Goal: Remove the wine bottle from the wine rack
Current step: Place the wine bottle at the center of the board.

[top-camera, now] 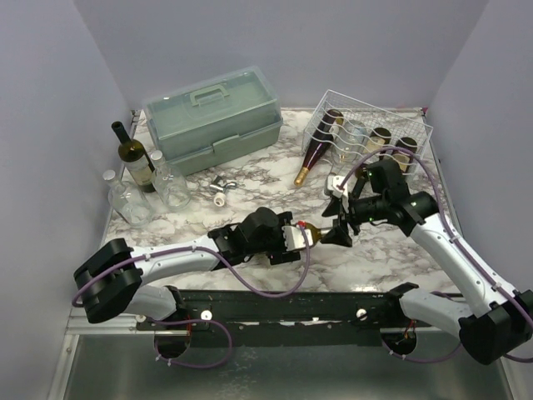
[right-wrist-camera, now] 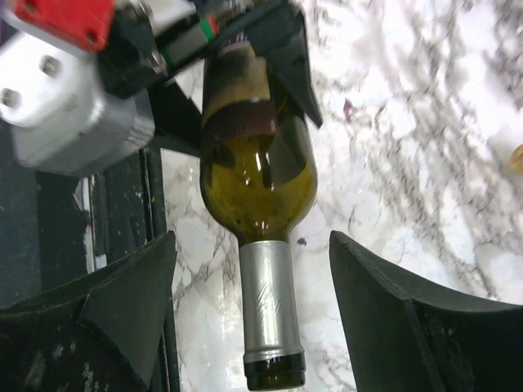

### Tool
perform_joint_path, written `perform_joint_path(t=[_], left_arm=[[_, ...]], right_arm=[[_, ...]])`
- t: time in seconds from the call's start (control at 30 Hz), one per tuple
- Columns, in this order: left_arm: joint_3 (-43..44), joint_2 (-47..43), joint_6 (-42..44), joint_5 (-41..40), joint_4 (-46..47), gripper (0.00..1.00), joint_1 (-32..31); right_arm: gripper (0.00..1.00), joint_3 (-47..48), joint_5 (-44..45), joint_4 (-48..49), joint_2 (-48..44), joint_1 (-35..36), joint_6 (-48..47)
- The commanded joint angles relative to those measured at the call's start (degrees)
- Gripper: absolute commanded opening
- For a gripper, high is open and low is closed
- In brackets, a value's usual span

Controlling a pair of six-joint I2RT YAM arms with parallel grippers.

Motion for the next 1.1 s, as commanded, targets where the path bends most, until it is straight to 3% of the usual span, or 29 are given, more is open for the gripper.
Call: perform_joint_path(t=[0.0, 0.2, 0.4, 0.67, 0.77, 1.07], left_arm=[[-1.53, -4.43, -6.78, -0.54, 8.13, 0.00, -0.06], [-5.77, -6.68, -15.22, -1.09, 16.05, 0.00, -0.06], [-8.72, -8.88, -23.61, -1.25, 24.24, 0.00, -0.06], [-13.33, -9.90, -33.45, -3.80, 40.78, 0.00, -0.06], [-14.08, -9.08, -35.54, -4.98, 45.67, 0.00, -0.06], [-14.26, -5.90, -38.33, -5.73, 51.79, 0.00, -0.33]], right_arm=[[0.79, 8.21, -4.46, -6.18, 1.41, -0.39, 2.51], [0.79, 17.65, -6.40, -11.84, 2.21, -0.37, 7.70], [0.79, 17.35, -4.75, 1.44, -2.17, -0.37, 28.41], [0.82, 15.93, 10.02, 12.92, -3.85, -0.45, 49.70], [0.82, 13.00, 13.44, 16.58, -3.80, -0.70, 53.74], [0.81, 6.10, 9.47, 22.02, -2.94, -1.09, 54.64]])
